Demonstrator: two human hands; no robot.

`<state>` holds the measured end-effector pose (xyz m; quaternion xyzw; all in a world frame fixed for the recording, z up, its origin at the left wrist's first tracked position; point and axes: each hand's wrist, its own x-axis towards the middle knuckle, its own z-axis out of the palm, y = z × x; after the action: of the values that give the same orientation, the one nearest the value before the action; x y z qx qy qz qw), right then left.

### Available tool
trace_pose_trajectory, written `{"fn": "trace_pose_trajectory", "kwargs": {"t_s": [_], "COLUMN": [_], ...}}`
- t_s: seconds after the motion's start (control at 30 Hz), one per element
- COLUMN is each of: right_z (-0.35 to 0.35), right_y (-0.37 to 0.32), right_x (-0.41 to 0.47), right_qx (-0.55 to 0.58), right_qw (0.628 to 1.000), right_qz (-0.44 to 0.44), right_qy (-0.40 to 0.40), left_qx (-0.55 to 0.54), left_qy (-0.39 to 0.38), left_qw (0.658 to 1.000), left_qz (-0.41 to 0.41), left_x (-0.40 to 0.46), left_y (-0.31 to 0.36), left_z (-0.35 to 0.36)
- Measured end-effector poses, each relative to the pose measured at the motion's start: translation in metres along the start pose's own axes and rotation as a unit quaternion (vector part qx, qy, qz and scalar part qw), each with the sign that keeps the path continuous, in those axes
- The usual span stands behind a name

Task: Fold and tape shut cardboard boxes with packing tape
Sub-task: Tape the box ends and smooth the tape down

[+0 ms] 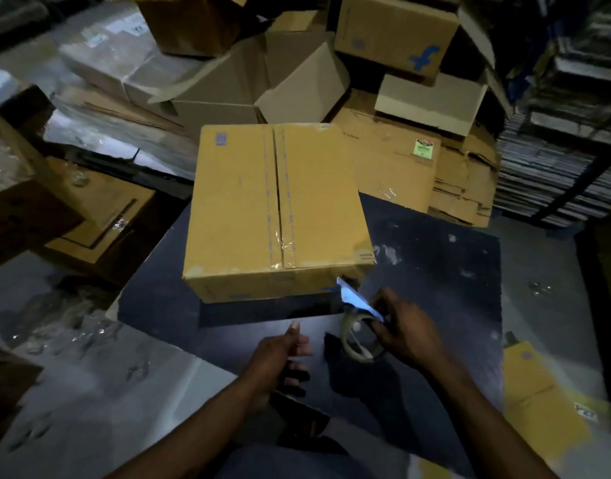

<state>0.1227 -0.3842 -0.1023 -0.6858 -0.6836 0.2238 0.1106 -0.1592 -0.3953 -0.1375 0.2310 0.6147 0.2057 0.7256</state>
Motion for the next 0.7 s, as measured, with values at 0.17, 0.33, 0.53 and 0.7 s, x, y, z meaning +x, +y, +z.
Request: {"fn": "trace_pose_trajectory", "kwargs": {"t_s": [0.17,0.33,0.53,0.7], "right_z": [-0.015,-0.017,-0.017,-0.006], "right_y": [-0.079,-0.141,-0.197,-0.229], "right_x": [-0.012,-0.008,0.007,0.029], "right_qx": [-0.008,-0.073,-0.153,-0.125], "right_qw": [0.999,0.993,0.971,0.968], "right_qz": [-0.049,-0.095,-0.183,-0.216], "right_qy": [0.007,0.003,0.006,-0.031], "left_qx": [-0.089,-0.127,-0.179,-0.281], "left_qy": [-0.060,-0.077,-0.029,-0.049], "left_qw": [0.994,0.988,0.975,0.952], "left_qz": [0.005,0.037,0.125,0.113], "left_x": [-0.020,-0.044,-0.060,-0.059], "left_y": [0.027,0.051,0.054,0.060], "left_z": [-0.029,-0.068,-0.107,-0.140]}}
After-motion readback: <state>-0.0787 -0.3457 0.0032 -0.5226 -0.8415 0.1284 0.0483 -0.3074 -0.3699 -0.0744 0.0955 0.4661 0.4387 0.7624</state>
